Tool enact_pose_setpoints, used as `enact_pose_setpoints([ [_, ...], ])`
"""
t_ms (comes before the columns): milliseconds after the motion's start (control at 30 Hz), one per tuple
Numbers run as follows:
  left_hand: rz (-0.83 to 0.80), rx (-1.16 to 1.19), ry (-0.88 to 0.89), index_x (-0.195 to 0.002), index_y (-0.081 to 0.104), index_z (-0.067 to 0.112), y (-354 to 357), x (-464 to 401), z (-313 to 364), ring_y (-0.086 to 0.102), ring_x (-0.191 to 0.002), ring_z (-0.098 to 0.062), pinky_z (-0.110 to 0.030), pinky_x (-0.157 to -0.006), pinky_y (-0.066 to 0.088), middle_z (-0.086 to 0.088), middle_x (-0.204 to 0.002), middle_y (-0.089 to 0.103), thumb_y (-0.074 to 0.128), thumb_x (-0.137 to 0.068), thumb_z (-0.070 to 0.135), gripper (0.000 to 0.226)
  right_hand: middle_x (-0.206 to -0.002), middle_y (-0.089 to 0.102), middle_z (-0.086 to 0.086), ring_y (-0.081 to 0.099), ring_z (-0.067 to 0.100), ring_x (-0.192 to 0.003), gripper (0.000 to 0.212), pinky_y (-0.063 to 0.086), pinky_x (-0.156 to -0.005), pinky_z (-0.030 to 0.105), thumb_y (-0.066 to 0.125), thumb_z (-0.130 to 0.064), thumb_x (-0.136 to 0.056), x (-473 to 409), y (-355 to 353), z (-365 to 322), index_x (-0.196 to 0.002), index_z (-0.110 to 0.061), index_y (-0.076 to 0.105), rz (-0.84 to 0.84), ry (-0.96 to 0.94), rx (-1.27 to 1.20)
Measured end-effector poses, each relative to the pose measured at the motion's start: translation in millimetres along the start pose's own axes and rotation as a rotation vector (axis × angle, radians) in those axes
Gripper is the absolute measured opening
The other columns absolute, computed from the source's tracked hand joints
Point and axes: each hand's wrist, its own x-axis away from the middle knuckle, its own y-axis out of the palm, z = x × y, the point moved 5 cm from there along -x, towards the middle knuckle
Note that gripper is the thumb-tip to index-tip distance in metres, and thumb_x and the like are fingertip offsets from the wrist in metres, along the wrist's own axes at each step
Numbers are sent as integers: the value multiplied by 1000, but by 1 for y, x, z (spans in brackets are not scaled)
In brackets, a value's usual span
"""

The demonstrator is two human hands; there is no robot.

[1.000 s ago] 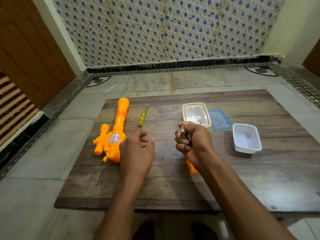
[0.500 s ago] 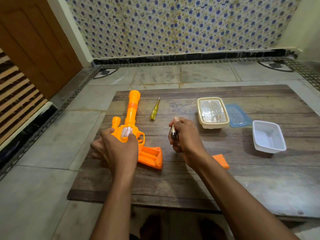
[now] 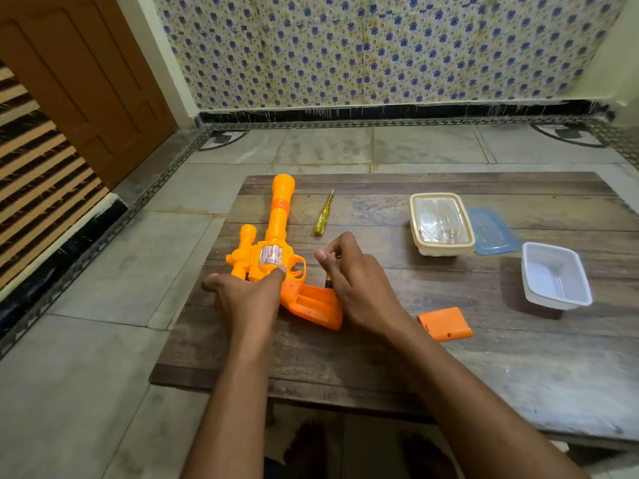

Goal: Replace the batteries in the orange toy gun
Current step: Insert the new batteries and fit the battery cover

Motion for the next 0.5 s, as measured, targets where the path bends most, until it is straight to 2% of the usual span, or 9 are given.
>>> enact_pose_setpoints([
  [67, -15, -24, -25, -116, 54, 3, 4, 2, 1, 70, -88, -29, -38, -74, 59, -7, -99, 70, 93, -50, 48, 88, -78, 70, 9, 67, 33, -78, 29, 51, -70, 50, 54, -42, -103, -1, 1, -2, -106, -14, 48, 15, -37, 39],
  [100, -12, -43, -27, -110, 60, 5, 4, 3, 2, 73, -84, -31, -43, -74, 62, -10, -97, 73, 89, -42, 55, 89, -76, 69, 8, 66, 34, -77, 31, 50, -69, 50, 57, -43, -101, -2, 2, -3, -105, -14, 48, 22, -52, 54],
  [133, -11, -58, -23, -104, 64, 7, 5, 3, 1, 73, -81, -32, -45, -73, 63, -11, -92, 74, 87, -40, 56, 84, -75, 68, 8, 65, 35, -75, 34, 49, -67, 49, 59, -45, -100, -3, 2, -4, -105, -13, 49, 22, -60, 74],
  [267, -22, -134, 41, -88, 70, 11, 6, 5, 4, 71, -77, -33, -39, -69, 58, -9, -81, 72, 89, -61, 47, 49, -77, 70, 12, 64, 37, -74, 38, 49, -65, 48, 62, -48, -98, -4, 4, -1, -106, -13, 48, 5, -108, 201],
  [367, -38, -148, 36, -91, 70, 11, 8, 7, 5, 70, -80, -33, -38, -68, 55, -8, -84, 72, 87, -61, 50, 52, -79, 73, 9, 67, 34, -77, 39, 52, -67, 47, 63, -52, -95, -5, 3, 3, -104, -18, 47, -18, -100, 230],
  [433, -38, -151, 55, -96, 70, 12, 8, 9, 8, 71, -83, -32, -38, -69, 56, -7, -88, 73, 84, -55, 59, 64, -78, 73, 8, 67, 33, -77, 42, 53, -67, 47, 65, -56, -92, -5, 3, 5, -102, -19, 46, -38, -85, 232],
  [500, -30, -153, 99, -109, 63, 11, 8, 12, 13, 71, -90, -32, -42, -76, 59, -7, -98, 72, 81, -51, 62, 80, -78, 74, 7, 67, 33, -77, 44, 53, -67, 48, 65, -58, -90, -5, 2, 6, -101, -19, 47, -46, -82, 232],
])
